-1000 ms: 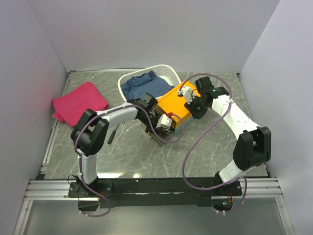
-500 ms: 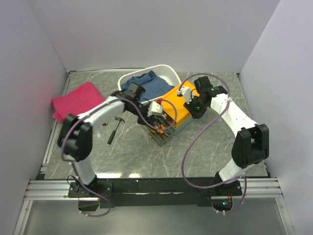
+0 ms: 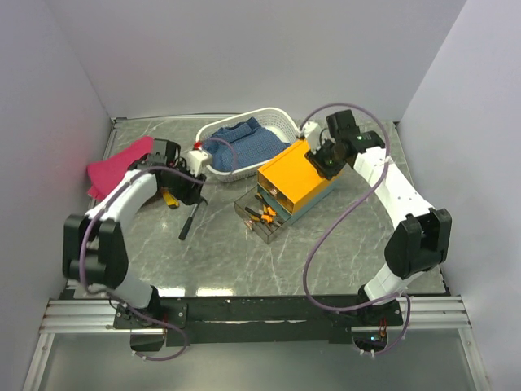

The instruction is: Sort the tools into containers

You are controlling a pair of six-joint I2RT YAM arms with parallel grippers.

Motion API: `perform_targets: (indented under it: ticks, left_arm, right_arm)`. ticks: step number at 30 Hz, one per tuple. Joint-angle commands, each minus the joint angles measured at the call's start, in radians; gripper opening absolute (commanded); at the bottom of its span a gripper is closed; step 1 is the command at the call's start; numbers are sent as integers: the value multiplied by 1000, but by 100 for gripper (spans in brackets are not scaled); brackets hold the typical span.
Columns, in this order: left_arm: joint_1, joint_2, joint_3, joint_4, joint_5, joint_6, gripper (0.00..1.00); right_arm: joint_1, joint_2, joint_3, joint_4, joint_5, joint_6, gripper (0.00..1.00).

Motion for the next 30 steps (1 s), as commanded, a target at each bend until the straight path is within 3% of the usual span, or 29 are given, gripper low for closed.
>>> perform_targets:
  ticks: [1,5,14,21,30]
  left_arm:
    - [53,133,110,44,-216,-406,55]
    - [74,225,132,93,-324,-555,54]
    - [117,258,169,45,-392,-639,48]
    - [117,234,73,67,-486,-707,54]
    - [119,349,126,87,-524,-705,54]
  right_arm:
    - [-6,36,154,36,-18,35,40]
    - [-6,77,204,27,-20,44,41]
    - [-6,77,186,31,-20,41,41]
    - [-4,91,191,28,-21,33,41]
    - [-4,90,185,27,-12,27,41]
